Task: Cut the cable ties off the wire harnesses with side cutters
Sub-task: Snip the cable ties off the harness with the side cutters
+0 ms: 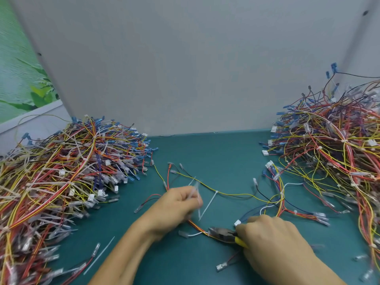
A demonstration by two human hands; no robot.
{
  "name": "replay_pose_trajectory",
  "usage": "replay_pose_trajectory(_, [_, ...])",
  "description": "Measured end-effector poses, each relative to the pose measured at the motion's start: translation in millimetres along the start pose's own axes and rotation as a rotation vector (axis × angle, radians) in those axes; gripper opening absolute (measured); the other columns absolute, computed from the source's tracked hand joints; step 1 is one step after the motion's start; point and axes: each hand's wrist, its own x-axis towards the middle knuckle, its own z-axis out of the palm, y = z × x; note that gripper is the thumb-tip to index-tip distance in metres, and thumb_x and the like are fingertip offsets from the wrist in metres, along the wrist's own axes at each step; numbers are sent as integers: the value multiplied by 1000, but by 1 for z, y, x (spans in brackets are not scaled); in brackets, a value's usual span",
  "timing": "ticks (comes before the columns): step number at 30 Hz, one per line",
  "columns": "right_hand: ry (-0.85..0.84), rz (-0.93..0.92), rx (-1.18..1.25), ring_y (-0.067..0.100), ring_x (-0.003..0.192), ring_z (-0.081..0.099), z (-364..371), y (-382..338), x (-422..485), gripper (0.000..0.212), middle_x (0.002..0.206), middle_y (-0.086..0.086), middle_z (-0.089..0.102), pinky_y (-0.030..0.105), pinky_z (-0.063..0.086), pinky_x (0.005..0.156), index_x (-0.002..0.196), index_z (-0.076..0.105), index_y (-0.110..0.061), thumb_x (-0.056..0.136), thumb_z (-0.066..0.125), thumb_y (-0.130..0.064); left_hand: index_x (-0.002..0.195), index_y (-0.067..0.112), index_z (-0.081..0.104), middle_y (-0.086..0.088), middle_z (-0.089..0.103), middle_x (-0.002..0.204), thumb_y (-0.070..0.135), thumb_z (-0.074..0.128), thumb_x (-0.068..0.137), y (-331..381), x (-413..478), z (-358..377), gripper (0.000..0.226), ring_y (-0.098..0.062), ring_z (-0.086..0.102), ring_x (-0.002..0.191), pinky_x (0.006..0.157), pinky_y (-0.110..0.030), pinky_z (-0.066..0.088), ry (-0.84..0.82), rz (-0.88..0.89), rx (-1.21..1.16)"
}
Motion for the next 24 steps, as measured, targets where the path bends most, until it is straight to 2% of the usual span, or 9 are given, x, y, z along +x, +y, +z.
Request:
replay_pose_trajectory(4, [166,8,190,22,102,55,-4,8,2,23,94,-8,45,32,35,68,91,42,-26,95,39,-48,67,17,38,0,29,55,9,37,92,2,6,-20,27,-15,24,48,47,-25,22,214,-54,-474])
replay_pose_trajectory(7, [193,-69,284,17,97,51,-5,13,3,27,91,-9,39,30,41,77,86,38,-27,94,42,-53,71,11,43,-2,38,55,3,35,94,-1,14,-33,25,-17,35,49,46,-24,26,415,39,-544])
replay_pose_trajectory(9, [188,-96,310,17,95,48,-4,13,2,16,93,-8,38,30,41,80,87,39,-26,92,42,-41,76,10,51,5,40,51,4,34,97,-7,18,-37,28,-18,36,51,50,-26,29,551,115,-328])
replay_pose_trajectory(11, [178,-98,299,18,97,43,-5,12,2,8,94,-6,36,29,37,81,90,39,-26,86,42,-33,83,17,61,10,42,46,10,43,97,-15,21,-42,25,-10,39,49,52,-27,32,627,199,155])
replay_pose_trajectory(13, [160,-97,296,18,99,40,-6,12,2,15,97,-5,36,28,35,83,95,42,-25,82,43,-32,91,25,67,13,43,47,10,57,90,-18,20,-44,17,-5,40,48,51,-15,32,579,296,518])
replay_pose_trajectory(17, [161,-91,316,18,103,45,-6,11,4,25,102,-7,43,29,40,88,103,48,-23,81,46,-32,114,25,67,18,45,61,20,69,84,-25,19,-36,31,3,47,60,64,-5,32,370,341,761])
replay_pose_trajectory(19, [166,-90,327,15,107,46,-5,10,4,34,108,-8,47,29,40,91,113,47,-25,80,48,-34,111,24,66,15,52,73,28,65,87,-26,20,-34,24,-2,52,73,73,-14,37,277,304,830])
replay_pose_trajectory(21, [178,-96,330,13,106,46,-5,9,4,34,107,-10,48,28,41,89,112,47,-29,79,48,-35,102,21,68,6,58,83,29,58,92,-25,20,-36,16,-18,56,87,80,-26,41,213,262,937])
replay_pose_trajectory(24, [180,-102,320,13,104,46,-6,9,4,33,104,-10,47,29,43,87,110,49,-30,78,47,-37,97,22,71,3,62,87,25,51,94,-19,16,-37,21,-23,56,89,85,-26,34,237,346,1086])
